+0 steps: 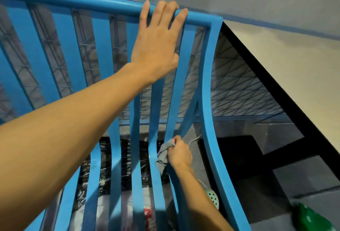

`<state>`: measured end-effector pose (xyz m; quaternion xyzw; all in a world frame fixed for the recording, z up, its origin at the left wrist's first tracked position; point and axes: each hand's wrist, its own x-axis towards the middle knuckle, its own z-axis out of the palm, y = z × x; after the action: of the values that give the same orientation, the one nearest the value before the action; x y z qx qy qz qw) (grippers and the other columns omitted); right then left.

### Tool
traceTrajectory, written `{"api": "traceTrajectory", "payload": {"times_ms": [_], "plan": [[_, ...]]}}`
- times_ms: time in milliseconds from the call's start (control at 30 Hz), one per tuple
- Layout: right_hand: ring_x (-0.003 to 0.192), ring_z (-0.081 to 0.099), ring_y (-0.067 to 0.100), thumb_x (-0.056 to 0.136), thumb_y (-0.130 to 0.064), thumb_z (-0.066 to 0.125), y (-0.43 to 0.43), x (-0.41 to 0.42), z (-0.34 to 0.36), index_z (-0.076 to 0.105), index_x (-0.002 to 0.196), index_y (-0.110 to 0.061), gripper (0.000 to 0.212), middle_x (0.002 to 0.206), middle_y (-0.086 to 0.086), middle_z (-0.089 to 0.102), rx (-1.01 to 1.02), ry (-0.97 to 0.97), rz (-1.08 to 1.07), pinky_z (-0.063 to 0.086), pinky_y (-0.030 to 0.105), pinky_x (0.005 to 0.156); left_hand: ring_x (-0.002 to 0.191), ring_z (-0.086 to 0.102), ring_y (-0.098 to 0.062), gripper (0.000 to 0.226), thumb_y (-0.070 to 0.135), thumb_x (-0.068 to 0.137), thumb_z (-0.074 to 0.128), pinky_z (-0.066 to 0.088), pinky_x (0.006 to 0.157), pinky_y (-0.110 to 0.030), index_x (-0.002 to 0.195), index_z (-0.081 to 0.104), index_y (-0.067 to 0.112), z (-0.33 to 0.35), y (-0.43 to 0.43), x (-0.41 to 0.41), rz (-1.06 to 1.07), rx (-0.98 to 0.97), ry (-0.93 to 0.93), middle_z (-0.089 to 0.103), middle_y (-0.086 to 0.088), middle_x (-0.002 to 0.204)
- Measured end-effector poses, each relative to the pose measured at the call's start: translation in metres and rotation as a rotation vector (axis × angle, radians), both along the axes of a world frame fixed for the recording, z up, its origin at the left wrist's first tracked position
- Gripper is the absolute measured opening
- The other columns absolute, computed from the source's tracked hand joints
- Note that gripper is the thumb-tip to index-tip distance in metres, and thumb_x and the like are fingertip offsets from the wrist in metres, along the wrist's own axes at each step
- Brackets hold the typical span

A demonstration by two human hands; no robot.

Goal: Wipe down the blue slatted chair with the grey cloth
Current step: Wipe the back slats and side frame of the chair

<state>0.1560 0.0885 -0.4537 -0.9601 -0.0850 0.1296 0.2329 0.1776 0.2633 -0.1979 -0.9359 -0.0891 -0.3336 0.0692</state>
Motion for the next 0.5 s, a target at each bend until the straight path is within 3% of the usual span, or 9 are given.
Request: {"api": "traceTrajectory", "payload": {"times_ms": [67,233,400,500], "plan": [[0.096,0.062,0.03,0.095,-0.017,0.051,0.004,0.001,0.004,0.048,0.105,-0.019,0.011,0.102,0.007,0.066,0.027,-0.04,0.004,0.046,0.038,0.075,0.147,0.016,-0.032,0.081,0.028,0.081,0.059,0.003,0.12,-0.054,0.151,0.02,0.016,-0.001,0.002,0.001,0.002,-0.001,-0.017,0.026,-0.011,0.154],[0.098,0.061,0.032,0.093,-0.016,0.049,-0.004,-0.012,0.004,0.048,0.101,-0.02,0.008,0.105,0.009,0.065,-0.031,0.08,0.025,0.051,0.042,0.08,0.147,0.016,-0.032,0.083,0.028,0.08,0.059,0.003,0.12,-0.054,0.152,0.019,0.017,-0.006,0.001,0.001,0.0,0.031,-0.006,0.025,-0.011,0.155],[0.077,0.057,0.028,0.092,-0.011,0.051,0.022,0.006,0.089,0.042,0.096,-0.024,0.016,0.089,0.008,0.06,0.294,-0.159,0.07,0.043,0.038,0.059,0.147,0.016,-0.03,0.084,0.028,0.079,0.059,0.001,0.12,-0.053,0.152,0.019,0.017,-0.006,0.003,0.002,-0.002,0.022,-0.005,0.025,-0.009,0.155],[0.073,0.057,0.028,0.087,-0.008,0.051,0.034,0.01,0.143,0.042,0.095,-0.024,0.02,0.083,0.005,0.06,0.431,-0.313,0.105,0.047,0.044,0.059,0.143,0.025,-0.026,0.077,0.027,0.079,0.056,0.011,0.118,-0.046,0.15,0.028,0.019,0.003,0.005,-0.006,-0.065,-0.015,0.008,0.033,-0.005,0.152]]}}
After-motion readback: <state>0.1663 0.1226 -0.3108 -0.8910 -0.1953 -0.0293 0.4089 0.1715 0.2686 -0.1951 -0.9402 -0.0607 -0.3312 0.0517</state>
